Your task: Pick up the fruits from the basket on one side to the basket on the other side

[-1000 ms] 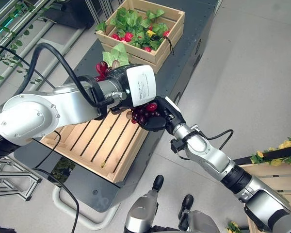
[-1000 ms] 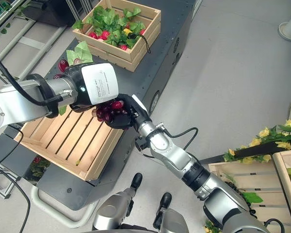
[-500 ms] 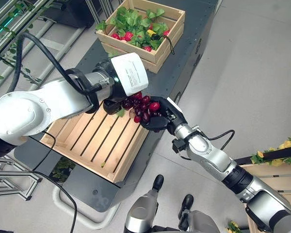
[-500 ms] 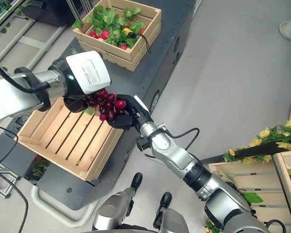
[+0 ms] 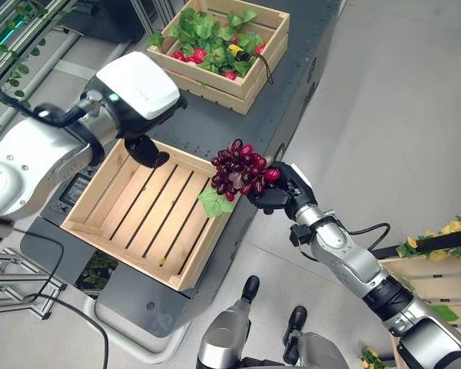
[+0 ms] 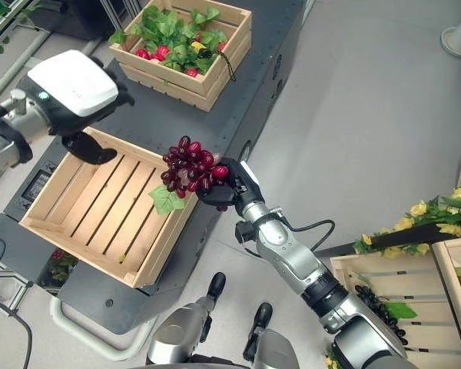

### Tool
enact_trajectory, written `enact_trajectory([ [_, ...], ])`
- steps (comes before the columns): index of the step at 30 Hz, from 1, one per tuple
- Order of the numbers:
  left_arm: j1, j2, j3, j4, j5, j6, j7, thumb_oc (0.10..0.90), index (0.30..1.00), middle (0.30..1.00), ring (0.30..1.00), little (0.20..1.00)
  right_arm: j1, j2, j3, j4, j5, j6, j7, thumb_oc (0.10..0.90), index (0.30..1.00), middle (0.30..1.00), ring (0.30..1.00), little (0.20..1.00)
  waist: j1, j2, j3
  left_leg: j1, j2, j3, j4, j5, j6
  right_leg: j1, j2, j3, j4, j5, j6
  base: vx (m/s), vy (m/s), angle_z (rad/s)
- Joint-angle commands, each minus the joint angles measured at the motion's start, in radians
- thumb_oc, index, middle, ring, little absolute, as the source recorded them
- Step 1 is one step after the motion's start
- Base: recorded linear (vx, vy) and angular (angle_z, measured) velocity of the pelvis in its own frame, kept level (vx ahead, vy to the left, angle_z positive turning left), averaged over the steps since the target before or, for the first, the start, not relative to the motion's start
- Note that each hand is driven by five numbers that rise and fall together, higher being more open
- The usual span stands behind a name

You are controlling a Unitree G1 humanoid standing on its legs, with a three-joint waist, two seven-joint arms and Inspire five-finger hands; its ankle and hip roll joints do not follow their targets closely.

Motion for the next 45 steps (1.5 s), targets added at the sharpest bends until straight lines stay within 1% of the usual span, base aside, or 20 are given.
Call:
enact_trajectory([
  [1,0.167,-0.099,0.1,0.116,-0.048,0.021,0.095,0.8,0.9,0.9,0.9,0.9,0.134,0.074,-0.033,-0.106,-0.021,-0.155,-0.006,0.4,0.3,0.3,0.3,0.3,-0.038,-0.043,-0.33,0.036,-0.039,0.058,-0.034,-0.086,0.021,-0.023,0.008,0.022,-0.023,0.043,0.0,-0.01,-0.008,-0.06],
  [6,0.204,-0.161,0.122,0.128,-0.086,0.042,0.104,0.8,0.9,0.9,0.9,0.9,0.2,0.053,-0.057,-0.115,-0.05,-0.168,-0.003,0.4,0.3,0.3,0.3,0.3,-0.078,-0.045,-0.319,0.042,-0.039,0.075,-0.034,-0.092,0.026,-0.03,0.02,0.051,-0.022,0.045,-0.002,-0.01,-0.008,-0.1],
  [11,0.306,-0.235,0.197,0.139,-0.163,0.023,0.173,0.8,0.9,0.9,0.9,0.9,0.282,0.023,-0.087,-0.128,-0.072,-0.192,0.037,0.4,0.3,0.3,0.3,0.3,-0.118,-0.047,-0.296,0.053,-0.04,0.11,-0.025,-0.107,0.034,-0.036,0.031,0.093,-0.032,0.054,-0.005,-0.02,0.005,-0.27],
  [15,0.389,-0.338,0.257,0.1,-0.189,0.003,0.334,0.8,0.9,0.9,0.9,0.9,0.329,-0.001,-0.112,-0.118,-0.098,-0.23,0.076,0.4,0.3,0.3,0.3,0.3,-0.155,-0.047,-0.254,0.04,-0.039,0.138,-0.003,-0.118,0.038,-0.056,0.043,0.125,-0.022,0.053,-0.012,-0.06,0.016,-0.34],
  [18,0.397,-0.394,0.265,0.1,-0.192,-0.007,0.455,0.8,0.9,0.9,0.9,0.9,0.327,-0.019,-0.126,-0.107,-0.118,-0.261,0.079,0.4,0.3,0.3,0.3,0.3,-0.182,-0.047,-0.208,0.017,-0.039,0.156,0.006,-0.121,0.038,-0.09,0.053,0.147,-0.009,0.052,-0.017,-0.16,0.021,-0.3],
  [19,0.395,-0.398,0.264,0.102,-0.196,-0.012,0.471,0.8,0.9,0.9,0.9,0.9,0.326,-0.022,-0.128,-0.107,-0.116,-0.264,0.076,0.4,0.3,0.3,0.3,0.3,-0.185,-0.047,-0.203,0.014,-0.039,0.158,0.007,-0.121,0.038,-0.094,0.054,0.15,-0.006,0.052,-0.017,-0.15,0.015,-0.38],
  [20,0.382,-0.426,0.259,0.112,-0.191,-0.02,0.53,0.8,0.9,0.9,0.9,0.9,0.319,-0.023,-0.135,-0.092,-0.117,-0.28,0.066,0.4,0.3,0.3,0.3,0.3,-0.199,-0.047,-0.178,-0.001,-0.039,0.168,0.024,-0.125,0.037,-0.114,0.059,0.162,0.011,0.048,-0.02,-0.12,0.01,-0.36],
  [22,0.367,-0.443,0.249,0.121,-0.196,-0.03,0.565,0.8,0.9,0.9,0.9,0.9,0.313,-0.026,-0.142,-0.08,-0.111,-0.297,0.058,0.4,0.3,0.3,0.3,0.3,-0.209,-0.046,-0.158,-0.016,-0.039,0.175,0.04,-0.128,0.036,-0.13,0.063,0.171,0.029,0.043,-0.024,-0.12,0.012,-0.32],
  [24,0.338,-0.474,0.232,0.132,-0.214,-0.033,0.616,0.8,0.9,0.9,0.9,0.9,0.311,-0.03,-0.165,-0.074,-0.107,-0.319,0.042,0.4,0.3,0.3,0.3,0.3,-0.231,-0.043,-0.119,-0.044,-0.041,0.188,0.07,-0.133,0.035,-0.162,0.07,0.191,0.06,0.039,-0.028,-0.1,0.014,-0.32],
  [25,0.337,-0.474,0.231,0.134,-0.214,-0.034,0.617,0.8,0.9,0.9,0.9,0.9,0.31,-0.03,-0.165,-0.074,-0.107,-0.319,0.042,0.4,0.3,0.3,0.3,0.3,-0.23,-0.043,-0.119,-0.045,-0.041,0.189,0.071,-0.133,0.035,-0.163,0.07,0.191,0.061,0.038,-0.028,-0.09,0.029,-0.23],
  [26,0.307,-0.497,0.213,0.156,-0.233,-0.038,0.673,0.8,0.9,0.9,0.9,0.9,0.305,-0.032,-0.182,-0.073,-0.11,-0.325,0.033,0.4,0.3,0.3,0.3,0.3,-0.252,-0.04,-0.085,-0.068,-0.041,0.202,0.097,-0.137,0.034,-0.191,0.074,0.205,0.085,0.036,-0.031,-0.1,0.032,-0.2],
  [29,0.266,-0.532,0.186,0.184,-0.264,-0.032,0.716,0.8,0.9,0.9,0.9,0.9,0.293,-0.033,-0.197,-0.064,-0.118,-0.338,0.025,0.4,0.3,0.3,0.3,0.3,-0.275,-0.037,-0.037,-0.116,-0.037,0.219,0.143,-0.138,0.029,-0.243,0.074,0.221,0.122,0.041,-0.033,-0.11,0.026,-0.25],
  [30,0.262,-0.534,0.183,0.187,-0.267,-0.032,0.718,0.8,0.9,0.9,0.9,0.9,0.292,-0.034,-0.198,-0.063,-0.117,-0.339,0.024,0.4,0.3,0.3,0.3,0.3,-0.274,-0.036,-0.036,-0.121,-0.037,0.219,0.148,-0.138,0.029,-0.247,0.075,0.222,0.125,0.04,-0.033,-0.1,0.024,-0.3],
  [31,0.245,-0.554,0.169,0.207,-0.276,-0.019,0.754,0.8,0.9,0.9,0.9,0.9,0.285,-0.037,-0.205,-0.066,-0.127,-0.339,0.028,0.4,0.3,0.3,0.3,0.3,-0.287,-0.034,-0.008,-0.149,-0.034,0.23,0.175,-0.138,0.027,-0.279,0.071,0.226,0.149,0.041,-0.033,-0.08,0.023,-0.18],
  [33,0.224,-0.566,0.155,0.23,-0.289,-0.01,0.784,0.8,0.9,0.9,0.9,0.9,0.271,-0.037,-0.205,-0.063,-0.135,-0.339,0.031,0.4,0.3,0.3,0.3,0.3,-0.294,-0.033,0.012,-0.17,-0.031,0.242,0.19,-0.14,0.027,-0.305,0.071,0.231,0.168,0.04,-0.034,-0.1,0.037,-0.3],
  [36,0.157,-0.609,0.132,0.307,-0.318,-0.006,0.852,0.8,0.9,0.9,0.9,0.9,0.234,-0.031,-0.203,-0.057,-0.151,-0.339,0.041,0.4,0.3,0.3,0.3,0.3,-0.314,-0.034,0.068,-0.234,-0.028,0.267,0.25,-0.146,0.025,-0.378,0.072,0.241,0.221,0.037,-0.039,-0.09,0.034,-0.26],
  [39,0.135,-0.633,0.126,0.334,-0.315,0.0,0.877,0.8,0.9,0.9,0.9,0.9,0.224,-0.025,-0.208,-0.058,-0.16,-0.336,0.055,0.4,0.3,0.3,0.3,0.3,-0.319,-0.039,0.07,-0.29,-0.029,0.273,0.289,-0.153,0.024,-0.436,0.073,0.243,0.263,0.029,-0.043,-0.05,0.009,-0.1],
  [41,0.097,-0.66,0.112,0.38,-0.328,-0.005,0.913,0.8,0.9,0.9,0.9,0.9,0.215,-0.021,-0.209,-0.053,-0.18,-0.336,0.054,0.4,0.3,0.3,0.3,0.3,-0.324,-0.05,0.07,-0.384,-0.026,0.278,0.374,-0.165,0.017,-0.519,0.066,0.24,0.33,0.018,-0.045,-0.05,-0.001,-0.13],
  [44,0.089,-0.677,0.109,0.391,-0.324,-0.004,0.93,0.8,0.9,0.9,0.9,0.9,0.213,-0.017,-0.213,-0.058,-0.186,-0.333,0.053,0.4,0.3,0.3,0.3,0.3,-0.324,-0.059,0.07,-0.443,-0.021,0.281,0.438,-0.183,0.017,-0.575,0.064,0.232,0.389,0.001,-0.049,-0.01,-0.004,-0.01],
  [45,0.071,-0.689,0.105,0.398,-0.33,0.0,0.939,0.8,0.9,0.9,0.9,0.9,0.205,-0.006,-0.215,-0.065,-0.188,-0.325,0.048,0.4,0.3,0.3,0.3,0.3,-0.323,-0.072,0.07,-0.5,-0.018,0.285,0.491,-0.204,0.021,-0.629,0.065,0.229,0.446,-0.019,-0.052,0.0,0.0,0.0],
])
